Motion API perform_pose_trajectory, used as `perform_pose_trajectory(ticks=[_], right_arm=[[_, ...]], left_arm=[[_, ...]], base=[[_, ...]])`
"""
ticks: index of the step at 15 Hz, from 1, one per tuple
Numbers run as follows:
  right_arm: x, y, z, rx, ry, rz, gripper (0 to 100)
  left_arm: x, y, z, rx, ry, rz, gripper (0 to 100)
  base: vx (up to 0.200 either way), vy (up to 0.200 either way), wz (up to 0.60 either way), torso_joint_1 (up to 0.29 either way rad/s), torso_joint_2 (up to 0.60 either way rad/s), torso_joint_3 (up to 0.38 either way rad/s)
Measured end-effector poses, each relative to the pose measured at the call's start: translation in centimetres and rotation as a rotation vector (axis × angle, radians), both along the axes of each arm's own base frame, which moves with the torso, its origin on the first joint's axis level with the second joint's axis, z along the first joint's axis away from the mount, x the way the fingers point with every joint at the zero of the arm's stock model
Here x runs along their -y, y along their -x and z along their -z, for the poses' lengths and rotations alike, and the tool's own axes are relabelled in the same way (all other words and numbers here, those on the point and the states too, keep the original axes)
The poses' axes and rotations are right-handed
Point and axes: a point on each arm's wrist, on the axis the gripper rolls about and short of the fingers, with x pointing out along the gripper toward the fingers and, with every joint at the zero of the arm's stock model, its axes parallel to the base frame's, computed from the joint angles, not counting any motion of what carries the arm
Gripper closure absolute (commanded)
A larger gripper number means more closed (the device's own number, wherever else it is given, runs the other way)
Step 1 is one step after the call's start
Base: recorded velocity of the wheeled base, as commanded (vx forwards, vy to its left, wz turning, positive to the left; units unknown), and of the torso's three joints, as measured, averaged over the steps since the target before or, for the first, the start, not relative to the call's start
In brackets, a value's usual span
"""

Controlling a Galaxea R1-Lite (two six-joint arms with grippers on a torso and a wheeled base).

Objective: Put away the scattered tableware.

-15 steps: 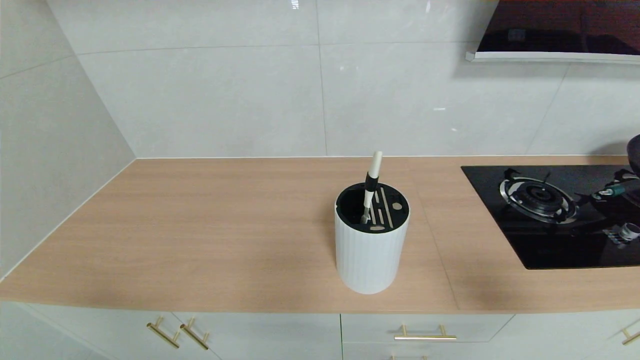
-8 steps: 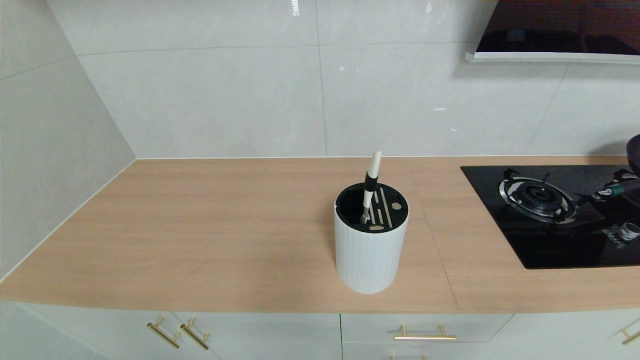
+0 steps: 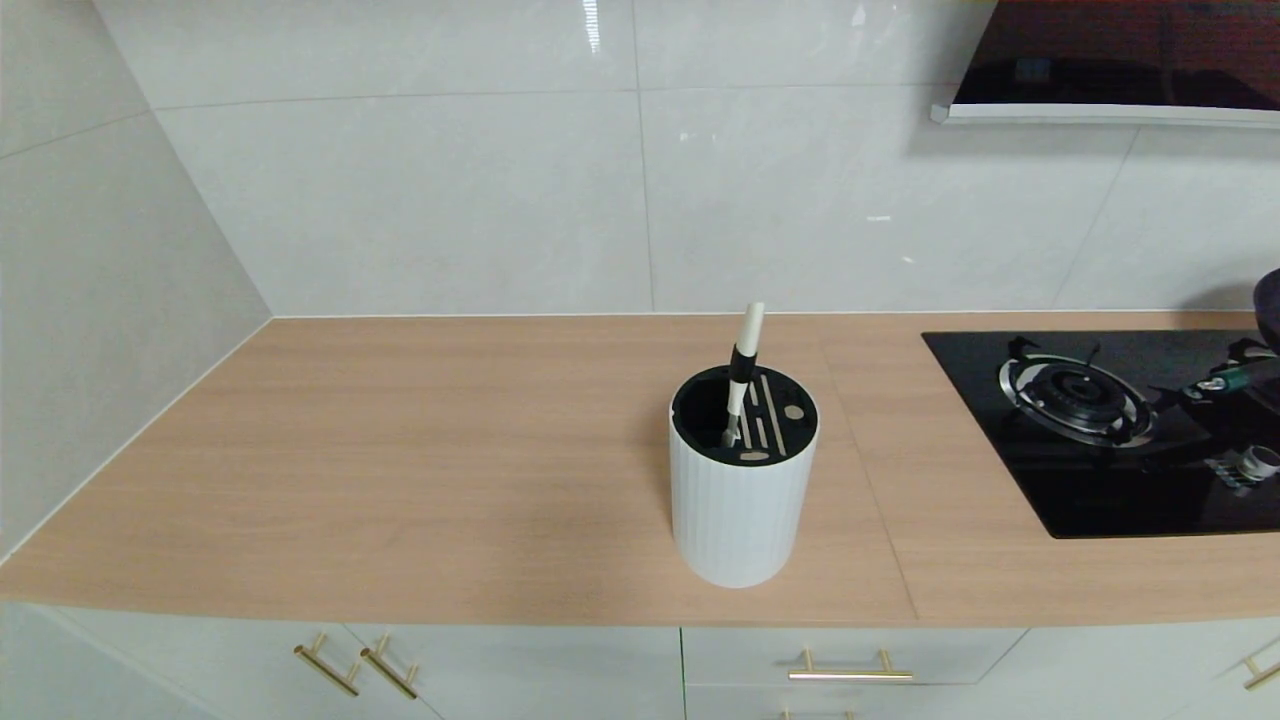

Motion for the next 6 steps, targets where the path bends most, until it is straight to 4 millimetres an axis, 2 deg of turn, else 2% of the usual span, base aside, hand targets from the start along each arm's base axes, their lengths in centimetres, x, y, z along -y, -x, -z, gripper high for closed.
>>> perform_pose_trajectory(ticks=[2, 6], right_arm=[[0.0, -0.02, 0.1, -0.004, -0.023, -0.003, 0], [-0.02, -0.03, 0.16, -0.008, -0.027, -0.013, 0]], left_arm=[[0.29, -0.08, 0.54, -0.038, -0.003, 0.126, 0], [0.31, -0.09, 0.65, -0.043, 0.019, 0.136, 0]], base=[[0.0, 0.0, 0.0, 0.0, 0.0, 0.0], [0.0, 0.0, 0.0, 0.0, 0.0, 0.0]])
